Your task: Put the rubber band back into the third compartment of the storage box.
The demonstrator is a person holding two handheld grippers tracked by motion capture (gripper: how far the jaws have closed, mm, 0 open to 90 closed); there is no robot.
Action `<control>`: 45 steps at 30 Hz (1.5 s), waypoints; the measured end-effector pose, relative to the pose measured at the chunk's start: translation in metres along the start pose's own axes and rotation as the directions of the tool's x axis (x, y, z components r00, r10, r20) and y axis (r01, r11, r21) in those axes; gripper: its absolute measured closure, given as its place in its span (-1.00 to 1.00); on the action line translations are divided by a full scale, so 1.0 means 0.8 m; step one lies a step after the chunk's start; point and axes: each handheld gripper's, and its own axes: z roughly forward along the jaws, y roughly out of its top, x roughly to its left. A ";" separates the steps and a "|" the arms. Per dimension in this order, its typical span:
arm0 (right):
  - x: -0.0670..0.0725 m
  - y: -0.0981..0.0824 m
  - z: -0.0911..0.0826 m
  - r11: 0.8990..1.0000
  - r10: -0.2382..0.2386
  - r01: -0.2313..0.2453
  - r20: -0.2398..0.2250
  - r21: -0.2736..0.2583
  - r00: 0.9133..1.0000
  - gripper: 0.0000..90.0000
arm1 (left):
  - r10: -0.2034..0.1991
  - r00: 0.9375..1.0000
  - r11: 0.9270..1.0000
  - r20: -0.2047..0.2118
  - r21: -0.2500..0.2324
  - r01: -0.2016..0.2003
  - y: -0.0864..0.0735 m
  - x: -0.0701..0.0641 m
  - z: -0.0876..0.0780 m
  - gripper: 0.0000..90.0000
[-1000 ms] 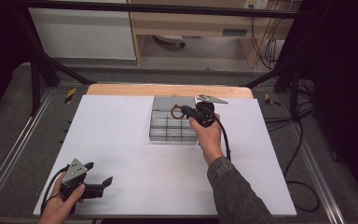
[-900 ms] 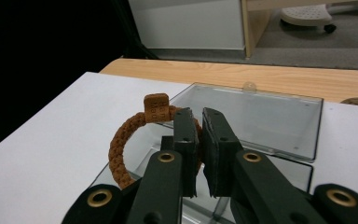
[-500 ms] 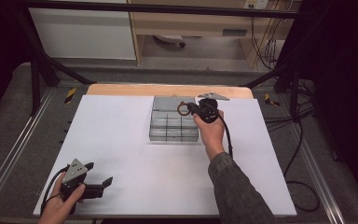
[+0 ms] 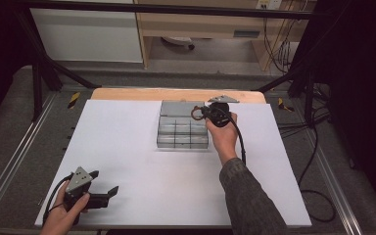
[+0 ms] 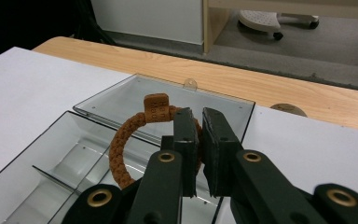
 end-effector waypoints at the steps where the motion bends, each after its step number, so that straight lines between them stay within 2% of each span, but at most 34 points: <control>1: -0.001 0.000 0.000 1.000 -0.003 0.003 0.005 0.001 1.000 0.87 | 0.000 1.000 1.000 0.000 0.000 0.000 0.000 0.000 0.000 -0.87; 4: -0.003 0.000 0.000 1.000 0.003 -0.003 0.010 0.004 1.000 0.87 | 0.000 1.000 1.000 0.000 0.003 0.000 0.000 0.000 0.000 -0.87; 15: -0.007 -0.005 0.005 0.999 -0.037 0.036 0.040 0.036 0.999 0.87 | 0.001 1.000 1.000 0.002 0.009 -0.001 -0.001 0.000 0.001 -0.87; 45: 0.003 -0.019 0.016 0.995 -0.066 0.064 0.030 0.075 0.997 0.87 | 0.008 1.000 1.000 0.005 0.021 -0.008 -0.001 -0.001 0.002 -0.87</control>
